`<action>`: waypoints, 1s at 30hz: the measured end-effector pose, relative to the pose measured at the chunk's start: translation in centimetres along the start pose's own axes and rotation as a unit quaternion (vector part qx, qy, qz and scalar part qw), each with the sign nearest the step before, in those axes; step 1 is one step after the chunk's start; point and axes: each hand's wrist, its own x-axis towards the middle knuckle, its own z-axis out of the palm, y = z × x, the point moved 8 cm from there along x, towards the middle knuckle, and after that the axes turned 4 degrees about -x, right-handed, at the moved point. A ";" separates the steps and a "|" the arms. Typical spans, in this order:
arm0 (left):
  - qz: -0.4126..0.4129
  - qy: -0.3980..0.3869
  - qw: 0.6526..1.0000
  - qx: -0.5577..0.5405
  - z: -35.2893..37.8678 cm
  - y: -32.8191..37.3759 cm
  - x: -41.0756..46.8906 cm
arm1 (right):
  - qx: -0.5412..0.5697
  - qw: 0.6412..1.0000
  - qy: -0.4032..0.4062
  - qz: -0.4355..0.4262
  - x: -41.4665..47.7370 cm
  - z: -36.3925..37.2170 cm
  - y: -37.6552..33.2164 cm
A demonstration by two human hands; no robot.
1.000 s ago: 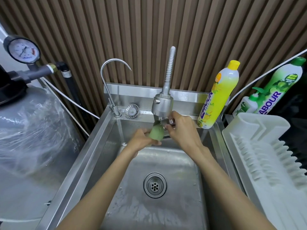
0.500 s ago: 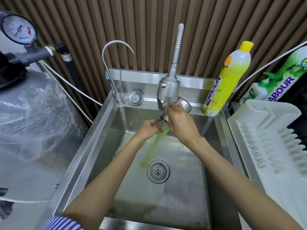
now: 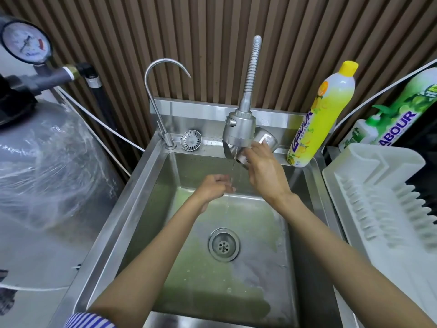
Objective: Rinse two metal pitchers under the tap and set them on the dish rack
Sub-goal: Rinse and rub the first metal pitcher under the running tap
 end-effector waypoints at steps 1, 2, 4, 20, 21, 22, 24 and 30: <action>0.006 -0.006 1.000 -0.005 0.3 0.2 -0.1 | 0.062 0.997 0.014 0.049 0.0 -0.4 1.0; 0.014 -0.014 1.000 -0.014 0.6 0.4 -0.3 | 0.129 0.985 0.025 0.111 -0.1 -0.6 2.1; 0.041 -0.030 0.998 -0.040 1.2 1.2 -0.7 | 0.270 0.935 0.026 0.228 -0.9 -0.2 4.4; 0.285 0.166 0.944 -0.012 -2.4 6.1 -8.2 | 0.665 0.674 -0.004 0.320 -4.4 0.4 1.1; 0.305 0.170 0.937 0.003 -2.6 7.0 -8.8 | 0.673 0.665 -0.011 0.324 -4.4 0.4 0.9; 0.326 0.172 0.929 0.022 -2.8 7.9 -9.4 | 0.683 0.653 -0.018 0.328 -4.4 0.3 0.7; 0.345 0.187 0.917 0.076 -3.0 9.3 -10.3 | 0.687 0.644 -0.029 0.335 -4.4 0.1 0.3; 0.269 0.186 0.928 0.176 -2.9 8.4 -9.7 | 0.526 0.744 -0.040 0.409 -4.8 -1.7 2.1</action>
